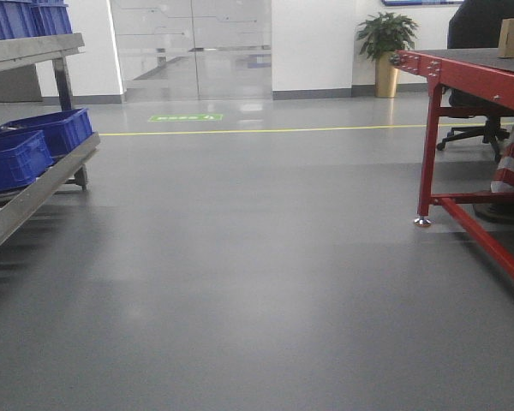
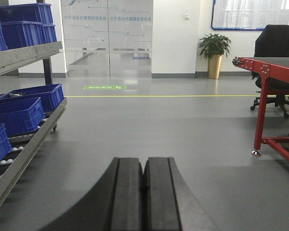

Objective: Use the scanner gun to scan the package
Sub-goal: 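Drive the base forward past the blue-crate shelf toward the glass doors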

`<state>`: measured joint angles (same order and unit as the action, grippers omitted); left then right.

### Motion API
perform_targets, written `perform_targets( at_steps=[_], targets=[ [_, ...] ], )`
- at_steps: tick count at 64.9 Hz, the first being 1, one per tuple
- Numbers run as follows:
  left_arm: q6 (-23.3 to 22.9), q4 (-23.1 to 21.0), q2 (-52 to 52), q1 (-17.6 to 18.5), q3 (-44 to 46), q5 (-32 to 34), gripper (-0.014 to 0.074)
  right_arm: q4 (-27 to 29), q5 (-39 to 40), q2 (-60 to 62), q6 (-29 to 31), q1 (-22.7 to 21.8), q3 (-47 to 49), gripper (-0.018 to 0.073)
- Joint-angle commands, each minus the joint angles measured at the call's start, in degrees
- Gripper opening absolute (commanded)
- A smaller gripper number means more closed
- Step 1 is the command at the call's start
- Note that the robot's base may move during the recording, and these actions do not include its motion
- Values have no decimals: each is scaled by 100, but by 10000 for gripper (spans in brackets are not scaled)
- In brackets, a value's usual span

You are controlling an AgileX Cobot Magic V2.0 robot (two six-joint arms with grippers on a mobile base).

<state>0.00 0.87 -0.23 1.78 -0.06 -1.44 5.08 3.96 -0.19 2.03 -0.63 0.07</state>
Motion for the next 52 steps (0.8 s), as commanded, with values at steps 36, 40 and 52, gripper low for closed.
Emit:
perform_targets(
  at_steps=[36, 40, 52],
  targets=[
    [0, -30, 23, -4, 6, 85, -111, 3, 118, 19, 18, -33, -7, -162],
    [0, -30, 23, -4, 6, 85, -111, 3, 118, 19, 18, -33, -7, -162],
    [0, -30, 23, -4, 6, 85, -111, 3, 118, 19, 18, -33, -7, -162]
  ],
)
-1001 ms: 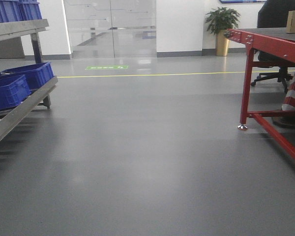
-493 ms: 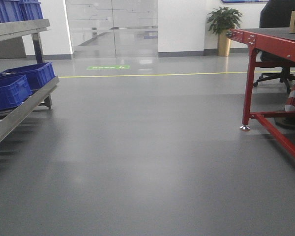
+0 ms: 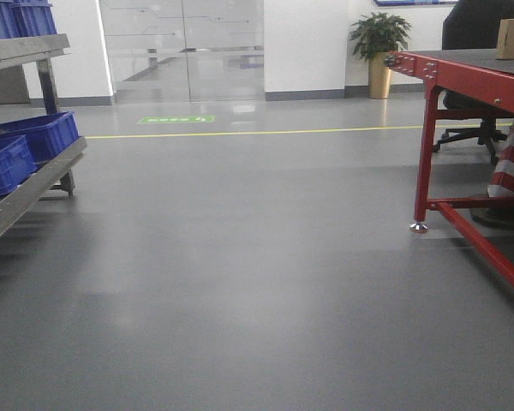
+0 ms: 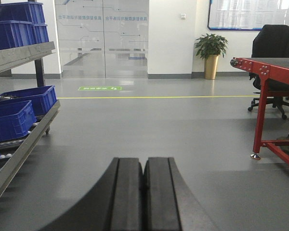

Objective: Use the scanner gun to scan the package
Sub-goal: 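Drive the base forward past the blue-crate shelf toward the glass doors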

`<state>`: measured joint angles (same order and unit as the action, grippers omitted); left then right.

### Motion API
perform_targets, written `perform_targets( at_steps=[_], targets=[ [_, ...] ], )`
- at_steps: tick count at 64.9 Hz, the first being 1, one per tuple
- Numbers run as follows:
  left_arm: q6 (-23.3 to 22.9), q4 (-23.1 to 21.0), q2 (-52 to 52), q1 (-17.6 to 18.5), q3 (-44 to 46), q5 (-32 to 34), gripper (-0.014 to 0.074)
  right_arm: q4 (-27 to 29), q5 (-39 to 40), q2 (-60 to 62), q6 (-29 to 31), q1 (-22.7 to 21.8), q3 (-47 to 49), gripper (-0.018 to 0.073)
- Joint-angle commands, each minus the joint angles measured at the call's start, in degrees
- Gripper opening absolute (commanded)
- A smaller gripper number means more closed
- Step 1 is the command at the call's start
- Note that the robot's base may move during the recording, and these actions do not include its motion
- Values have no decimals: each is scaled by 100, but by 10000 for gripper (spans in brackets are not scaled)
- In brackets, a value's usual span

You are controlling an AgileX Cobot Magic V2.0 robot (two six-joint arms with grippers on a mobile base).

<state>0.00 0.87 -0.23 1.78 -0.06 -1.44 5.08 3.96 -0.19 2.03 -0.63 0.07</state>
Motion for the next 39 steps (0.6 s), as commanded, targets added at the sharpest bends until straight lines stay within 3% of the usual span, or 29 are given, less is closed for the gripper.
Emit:
perform_targets(
  at_steps=[1, 39],
  targets=[
    [0, -30, 23, -4, 6, 85, -111, 3, 118, 19, 18, -33, -7, -162],
    [0, -30, 23, -4, 6, 85, -111, 3, 118, 19, 18, -33, -7, -162]
  ],
)
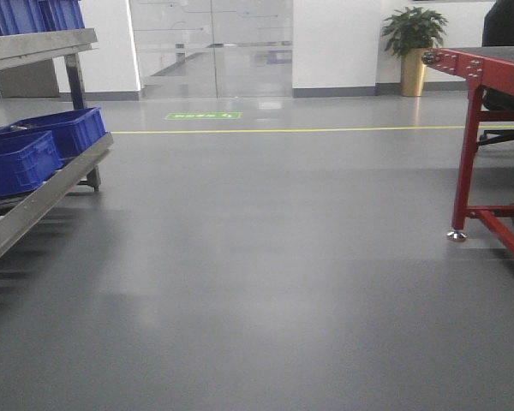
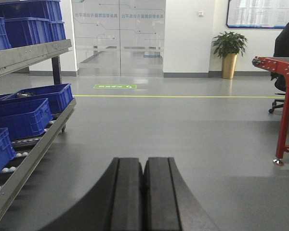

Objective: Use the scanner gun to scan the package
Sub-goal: 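Drive the base forward past the blue-crate shelf toward the glass doors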

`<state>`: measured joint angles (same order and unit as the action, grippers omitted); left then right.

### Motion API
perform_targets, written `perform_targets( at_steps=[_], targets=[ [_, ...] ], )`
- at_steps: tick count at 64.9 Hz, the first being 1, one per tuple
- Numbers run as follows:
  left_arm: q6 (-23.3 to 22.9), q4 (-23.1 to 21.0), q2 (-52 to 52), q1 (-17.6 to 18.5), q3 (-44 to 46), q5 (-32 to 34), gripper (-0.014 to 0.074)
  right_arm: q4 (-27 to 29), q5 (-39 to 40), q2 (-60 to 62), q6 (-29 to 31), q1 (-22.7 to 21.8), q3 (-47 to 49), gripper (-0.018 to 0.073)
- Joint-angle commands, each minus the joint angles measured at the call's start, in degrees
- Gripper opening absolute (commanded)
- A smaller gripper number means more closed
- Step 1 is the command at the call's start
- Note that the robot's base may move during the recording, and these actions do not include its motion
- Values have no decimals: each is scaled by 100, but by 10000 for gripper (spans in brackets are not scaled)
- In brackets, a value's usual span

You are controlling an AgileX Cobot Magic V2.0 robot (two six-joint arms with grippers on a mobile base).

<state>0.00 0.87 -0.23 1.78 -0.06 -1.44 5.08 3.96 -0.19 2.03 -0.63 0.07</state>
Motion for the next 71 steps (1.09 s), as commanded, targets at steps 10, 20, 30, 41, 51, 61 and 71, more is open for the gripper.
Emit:
perform_targets(
  at_steps=[10, 20, 30, 41, 51, 61, 71],
  targets=[
    [0, -30, 23, -4, 6, 85, -111, 3, 118, 19, 18, -33, -7, -162],
    [0, -30, 23, -4, 6, 85, -111, 3, 118, 19, 18, -33, -7, -162],
    [0, -30, 23, -4, 6, 85, -111, 3, 118, 19, 18, -33, -7, -162],
    [0, -30, 23, -4, 6, 85, -111, 3, 118, 19, 18, -33, -7, -162],
    [0, -30, 23, -4, 6, 85, -111, 3, 118, 19, 18, -33, -7, -162],
    [0, -30, 23, -4, 6, 85, -111, 3, 118, 19, 18, -33, -7, -162],
    [0, -30, 23, -4, 6, 85, -111, 3, 118, 19, 18, -33, -7, -162]
  ],
)
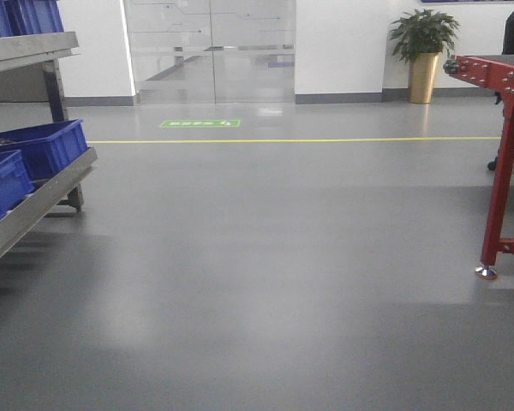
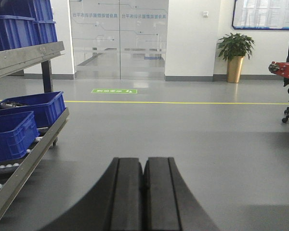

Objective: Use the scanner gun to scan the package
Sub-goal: 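Drive the base forward past the blue-crate shelf toward the glass doors, then turn the base toward the red-framed conveyor table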

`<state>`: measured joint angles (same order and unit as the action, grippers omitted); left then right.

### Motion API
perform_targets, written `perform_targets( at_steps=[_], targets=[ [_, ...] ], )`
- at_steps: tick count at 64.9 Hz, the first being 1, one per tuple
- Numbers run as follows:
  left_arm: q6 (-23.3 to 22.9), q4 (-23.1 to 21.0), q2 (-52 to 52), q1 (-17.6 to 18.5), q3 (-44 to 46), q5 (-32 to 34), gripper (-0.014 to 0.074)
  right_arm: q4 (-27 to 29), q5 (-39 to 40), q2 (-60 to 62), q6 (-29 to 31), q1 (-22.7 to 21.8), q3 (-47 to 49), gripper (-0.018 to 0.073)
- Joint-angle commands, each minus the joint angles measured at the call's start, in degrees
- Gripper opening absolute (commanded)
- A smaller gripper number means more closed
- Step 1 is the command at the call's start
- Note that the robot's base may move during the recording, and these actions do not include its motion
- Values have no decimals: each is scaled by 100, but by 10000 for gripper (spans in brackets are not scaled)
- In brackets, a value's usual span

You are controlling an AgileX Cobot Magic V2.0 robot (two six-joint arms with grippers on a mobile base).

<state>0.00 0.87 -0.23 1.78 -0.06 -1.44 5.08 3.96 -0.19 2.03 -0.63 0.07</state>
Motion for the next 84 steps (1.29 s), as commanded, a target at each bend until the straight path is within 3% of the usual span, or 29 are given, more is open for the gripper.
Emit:
perform_targets(
  at_steps=[1, 84],
  targets=[
    [0, -30, 23, -4, 6, 85, -111, 3, 118, 19, 18, -33, -7, -162],
    [0, -30, 23, -4, 6, 85, -111, 3, 118, 19, 18, -33, -7, -162]
  ],
)
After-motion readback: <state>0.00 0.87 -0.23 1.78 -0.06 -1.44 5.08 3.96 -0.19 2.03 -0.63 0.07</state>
